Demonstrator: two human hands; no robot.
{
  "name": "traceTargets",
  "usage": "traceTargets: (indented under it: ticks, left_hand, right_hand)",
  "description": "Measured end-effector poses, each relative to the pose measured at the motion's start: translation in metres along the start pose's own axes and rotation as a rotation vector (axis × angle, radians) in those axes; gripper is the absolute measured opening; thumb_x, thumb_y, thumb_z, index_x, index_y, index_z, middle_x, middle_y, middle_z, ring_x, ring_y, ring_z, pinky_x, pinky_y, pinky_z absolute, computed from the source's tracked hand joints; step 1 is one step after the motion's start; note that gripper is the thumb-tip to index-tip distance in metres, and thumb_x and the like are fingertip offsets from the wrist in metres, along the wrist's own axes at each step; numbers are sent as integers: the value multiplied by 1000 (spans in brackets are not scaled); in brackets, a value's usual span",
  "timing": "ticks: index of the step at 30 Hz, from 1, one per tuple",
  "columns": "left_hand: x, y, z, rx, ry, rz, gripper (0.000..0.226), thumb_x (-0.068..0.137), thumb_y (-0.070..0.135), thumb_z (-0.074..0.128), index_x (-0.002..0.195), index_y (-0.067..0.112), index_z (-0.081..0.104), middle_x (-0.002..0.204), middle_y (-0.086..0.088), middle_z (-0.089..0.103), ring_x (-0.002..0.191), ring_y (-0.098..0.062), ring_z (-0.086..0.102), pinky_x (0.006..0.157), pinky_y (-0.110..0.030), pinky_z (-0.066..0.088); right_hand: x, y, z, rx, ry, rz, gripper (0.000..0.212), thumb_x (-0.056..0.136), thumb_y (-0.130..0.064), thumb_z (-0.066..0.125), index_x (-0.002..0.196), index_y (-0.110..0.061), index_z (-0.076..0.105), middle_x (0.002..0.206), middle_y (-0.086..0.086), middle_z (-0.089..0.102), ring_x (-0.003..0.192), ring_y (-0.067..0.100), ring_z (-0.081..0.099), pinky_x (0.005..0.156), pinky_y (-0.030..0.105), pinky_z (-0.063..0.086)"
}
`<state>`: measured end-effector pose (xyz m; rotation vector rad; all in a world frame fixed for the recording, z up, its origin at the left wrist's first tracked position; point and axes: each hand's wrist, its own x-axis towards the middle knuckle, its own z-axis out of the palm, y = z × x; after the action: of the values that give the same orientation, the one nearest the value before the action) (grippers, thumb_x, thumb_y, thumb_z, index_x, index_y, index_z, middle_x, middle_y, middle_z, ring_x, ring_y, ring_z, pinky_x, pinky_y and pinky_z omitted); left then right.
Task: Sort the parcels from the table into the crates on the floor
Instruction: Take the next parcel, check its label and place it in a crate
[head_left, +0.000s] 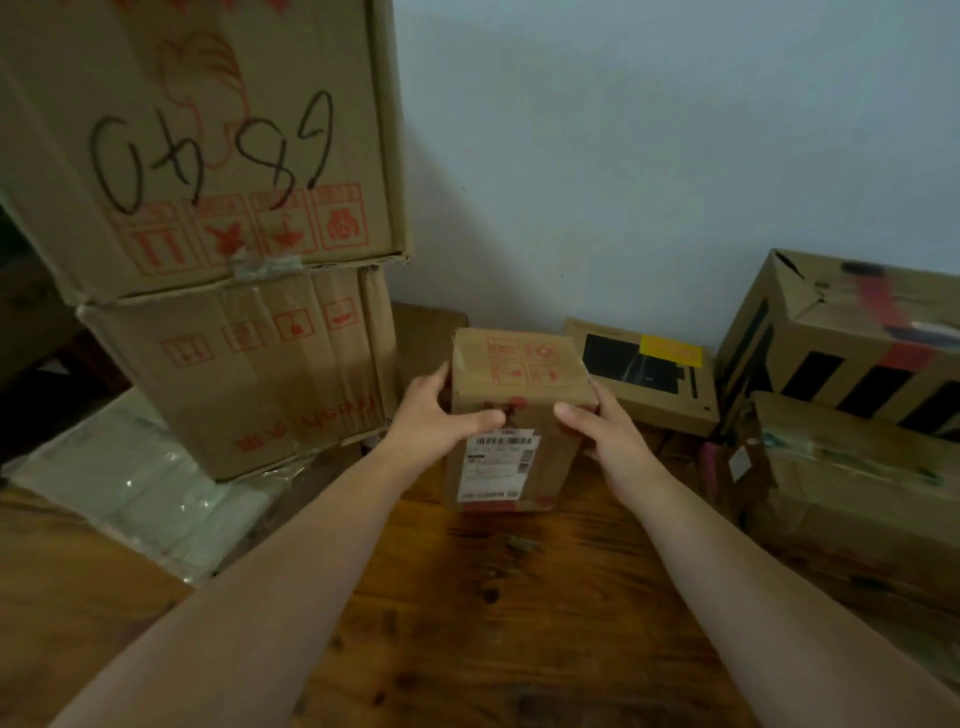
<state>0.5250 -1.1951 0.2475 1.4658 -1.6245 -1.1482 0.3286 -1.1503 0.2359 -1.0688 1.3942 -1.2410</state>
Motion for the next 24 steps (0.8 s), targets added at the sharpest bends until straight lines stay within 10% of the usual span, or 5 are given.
traceTargets:
  ticks: [10,16,24]
  left_hand:
    - [-20,6,-17,-364,30,-48,73,40,55,78,99,21,51,105,-6,67,81,-15,69,66,-28,51]
    - [-22,-1,-15,-450,27,-144,72,44,57,74,103,26,47,110,-6,63,91,-20,66,70,-29,50]
    - [-33,-2,-13,-409,-152,-188,112,42,56,80,140,29,31,120,-6,62,104,-24,61,97,-45,45]
  right_hand:
    - [-20,-8,4,-48,78,-14,45,79,-38,69,117,-17,61,111,2,66,106,20,61,89,33,49]
    - [-22,-8,-1,3,6,37,65,58,-60,66,113,-27,58,111,-2,65,108,18,58,78,26,43]
    - [-18,19,-12,190,-178,75,88,62,-27,74,142,-31,36,105,-2,73,98,23,68,85,44,52]
